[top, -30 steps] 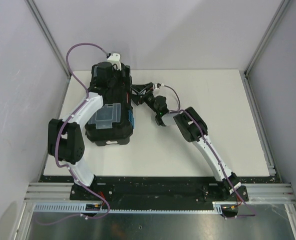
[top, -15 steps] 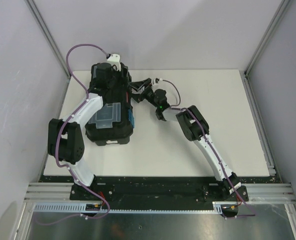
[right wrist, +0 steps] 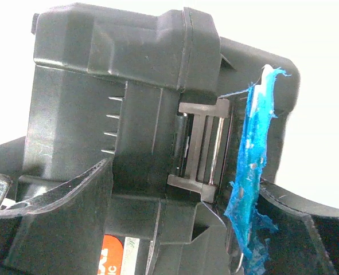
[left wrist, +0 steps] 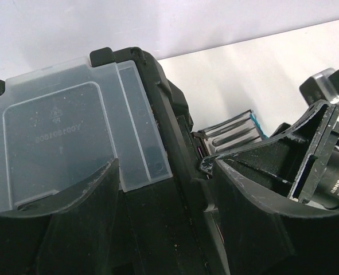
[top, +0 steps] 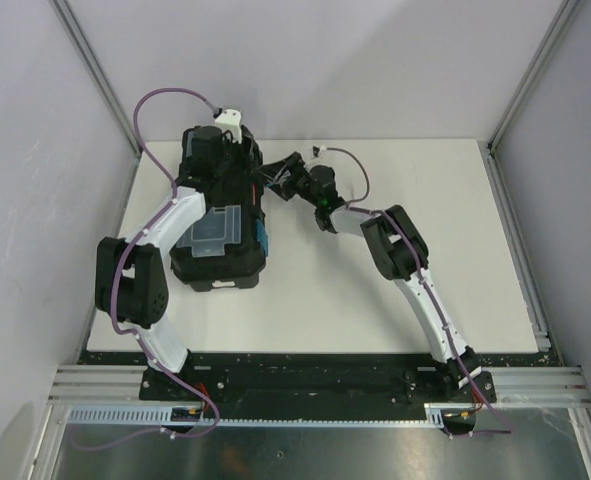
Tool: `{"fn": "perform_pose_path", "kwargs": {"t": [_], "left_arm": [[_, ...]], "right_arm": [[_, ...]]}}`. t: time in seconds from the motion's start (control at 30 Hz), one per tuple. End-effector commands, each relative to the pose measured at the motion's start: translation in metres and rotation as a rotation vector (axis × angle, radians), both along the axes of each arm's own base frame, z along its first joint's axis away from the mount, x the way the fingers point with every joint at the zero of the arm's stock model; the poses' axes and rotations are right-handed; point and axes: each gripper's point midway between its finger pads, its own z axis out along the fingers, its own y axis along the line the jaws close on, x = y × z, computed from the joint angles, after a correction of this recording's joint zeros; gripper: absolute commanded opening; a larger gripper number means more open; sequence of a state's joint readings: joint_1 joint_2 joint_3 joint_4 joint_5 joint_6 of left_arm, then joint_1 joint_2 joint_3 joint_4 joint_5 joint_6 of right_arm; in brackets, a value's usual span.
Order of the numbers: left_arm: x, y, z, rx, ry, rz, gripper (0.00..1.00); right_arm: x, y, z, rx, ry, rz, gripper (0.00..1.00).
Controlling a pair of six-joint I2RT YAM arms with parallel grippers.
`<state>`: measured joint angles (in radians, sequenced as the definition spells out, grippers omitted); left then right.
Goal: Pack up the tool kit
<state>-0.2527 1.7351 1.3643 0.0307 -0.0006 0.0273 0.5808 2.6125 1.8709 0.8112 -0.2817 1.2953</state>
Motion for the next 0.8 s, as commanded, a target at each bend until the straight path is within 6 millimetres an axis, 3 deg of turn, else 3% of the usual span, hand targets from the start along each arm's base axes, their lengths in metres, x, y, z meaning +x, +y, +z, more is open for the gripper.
{"fn": "perform_pose_path", "kwargs": {"t": [0.0, 0.17, 0.27, 0.6, 0.77], "left_arm": [[-0.084, -0.075, -0.112, -0.075, 0.451, -0.262, 0.67], [-0.081, -0.072, -0.111, -0.073, 0.447, -0.236, 0.68], [-0.080, -0.071, -0.108, -0.075, 0.441, -0.226, 0.68], [-0.076, -0.068, -0.102, -0.077, 0.425, -0.194, 0.70], [-0.074, -0.060, -0.100, -0.060, 0.410, -0.153, 0.72]], "right_arm": [[-0.045, 0.027, 0.125, -0.067, -0.402, 0.095, 0.52], [-0.055, 0.033, 0.140, -0.192, -0.453, 0.082, 0.75], [-0.060, 0.036, 0.146, -0.206, -0.469, 0.098, 0.83], [-0.062, 0.047, 0.127, -0.256, -0.417, 0.139, 0.82], [-0.062, 0.040, 0.137, -0.323, -0.443, 0.074, 0.78]]}}
